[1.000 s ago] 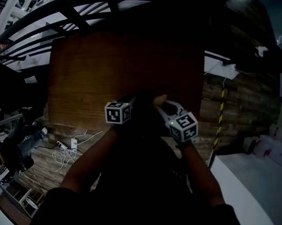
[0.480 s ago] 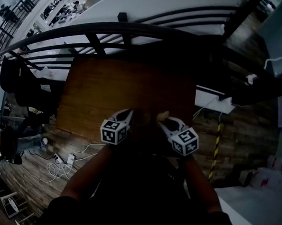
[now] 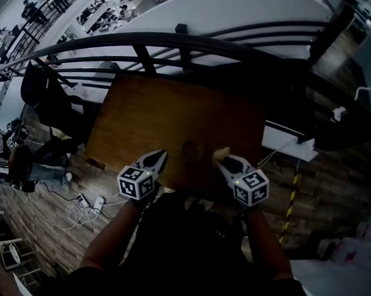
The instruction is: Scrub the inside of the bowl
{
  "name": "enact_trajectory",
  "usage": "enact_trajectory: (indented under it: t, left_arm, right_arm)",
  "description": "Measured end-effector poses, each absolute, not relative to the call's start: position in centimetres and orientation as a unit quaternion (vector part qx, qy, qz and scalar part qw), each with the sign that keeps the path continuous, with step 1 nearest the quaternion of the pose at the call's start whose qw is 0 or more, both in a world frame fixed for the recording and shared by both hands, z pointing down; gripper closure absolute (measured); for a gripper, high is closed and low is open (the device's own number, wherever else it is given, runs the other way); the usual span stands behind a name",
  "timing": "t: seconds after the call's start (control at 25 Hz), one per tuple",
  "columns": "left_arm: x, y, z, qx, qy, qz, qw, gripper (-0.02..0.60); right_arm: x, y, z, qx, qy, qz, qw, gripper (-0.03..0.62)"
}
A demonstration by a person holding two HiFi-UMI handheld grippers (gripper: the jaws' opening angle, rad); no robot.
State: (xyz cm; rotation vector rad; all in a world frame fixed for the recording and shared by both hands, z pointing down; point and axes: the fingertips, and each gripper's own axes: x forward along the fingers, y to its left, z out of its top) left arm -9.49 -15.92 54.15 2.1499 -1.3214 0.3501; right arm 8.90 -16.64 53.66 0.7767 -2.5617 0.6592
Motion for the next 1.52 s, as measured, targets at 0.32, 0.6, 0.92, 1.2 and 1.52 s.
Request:
enact_trajectory:
  t: [0.32, 0.6, 0.92, 1.2, 1.52]
  left_arm:
    - [-11.8, -12.9, 52.0, 0.828, -0.472, 0.118, 0.28, 0.584]
    - [-14.0, -8.7, 50.9, 0.852, -0.436, 0.119, 0.265, 0.584]
    - [-19.8, -1.5, 51.0, 0.858, -0.416, 0.125, 0.274, 0.584]
    - [-21.1, 2.8, 50.6, 0.872, -0.393, 0.111, 0.27, 0.584]
    - [-18.5, 5.8, 48.8, 0.885, -0.375, 0.094, 0.261, 0.584]
  right_arm:
    - [6.6, -12.9, 52.1, 0.298, -0.908, 0.228, 0.186, 0.508]
    - [3.6, -7.6, 50.9, 0.328, -0.899, 0.226, 0.183, 0.507]
    - [-1.1, -1.6, 49.9, 0.355, -0.892, 0.218, 0.175, 0.507]
    - [-3.3, 3.5, 49.2, 0.372, -0.888, 0.206, 0.172, 0.508]
    - [-1.8, 7.4, 48.1, 0.388, -0.884, 0.202, 0.167, 0.507]
